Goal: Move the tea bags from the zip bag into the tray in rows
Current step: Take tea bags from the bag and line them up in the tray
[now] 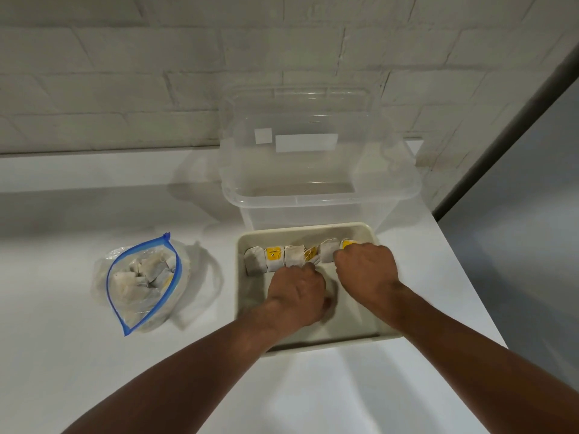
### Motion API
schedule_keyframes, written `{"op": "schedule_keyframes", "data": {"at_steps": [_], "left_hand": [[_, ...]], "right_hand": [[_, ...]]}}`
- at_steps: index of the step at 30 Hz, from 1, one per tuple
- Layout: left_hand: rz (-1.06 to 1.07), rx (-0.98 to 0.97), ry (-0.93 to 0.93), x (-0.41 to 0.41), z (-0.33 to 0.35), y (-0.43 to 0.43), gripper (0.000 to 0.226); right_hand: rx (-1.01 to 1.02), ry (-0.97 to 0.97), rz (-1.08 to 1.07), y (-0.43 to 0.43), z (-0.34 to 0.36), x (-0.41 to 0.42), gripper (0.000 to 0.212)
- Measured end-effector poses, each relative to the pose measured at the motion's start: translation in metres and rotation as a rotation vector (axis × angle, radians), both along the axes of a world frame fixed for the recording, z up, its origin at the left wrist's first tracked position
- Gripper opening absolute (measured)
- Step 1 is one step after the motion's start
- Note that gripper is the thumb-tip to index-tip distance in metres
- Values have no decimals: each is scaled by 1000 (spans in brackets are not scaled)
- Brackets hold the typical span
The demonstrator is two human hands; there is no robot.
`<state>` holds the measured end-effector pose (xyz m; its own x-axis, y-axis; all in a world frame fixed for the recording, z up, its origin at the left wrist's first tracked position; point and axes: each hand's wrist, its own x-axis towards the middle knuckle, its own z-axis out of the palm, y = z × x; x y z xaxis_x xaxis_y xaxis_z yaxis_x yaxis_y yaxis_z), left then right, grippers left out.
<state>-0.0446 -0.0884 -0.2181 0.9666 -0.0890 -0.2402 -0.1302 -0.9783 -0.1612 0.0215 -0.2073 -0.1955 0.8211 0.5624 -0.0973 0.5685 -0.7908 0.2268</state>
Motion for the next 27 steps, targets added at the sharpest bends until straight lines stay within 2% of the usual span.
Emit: {"op": "schedule_keyframes", "data": {"at_steps": [7,19,22,24,27], "left_hand": [[10,-6,-21,8,-7,7,50],[-32,-105,-120,-19,23,11,40],[29,-183,-163,-42,41,24,41],[117,-258,-206,-59,55,39,42],[228,-345,-252,-81,76,75,40]], "right_hand": [[65,159,-69,9,-19,-2,35],[224,270,-105,-5,-2,-15,30],[321,321,-83,-12,4,-21,29],[430,434,-68,-11,12,-27,25],[604,544,-5,9,32,-37,12]]}}
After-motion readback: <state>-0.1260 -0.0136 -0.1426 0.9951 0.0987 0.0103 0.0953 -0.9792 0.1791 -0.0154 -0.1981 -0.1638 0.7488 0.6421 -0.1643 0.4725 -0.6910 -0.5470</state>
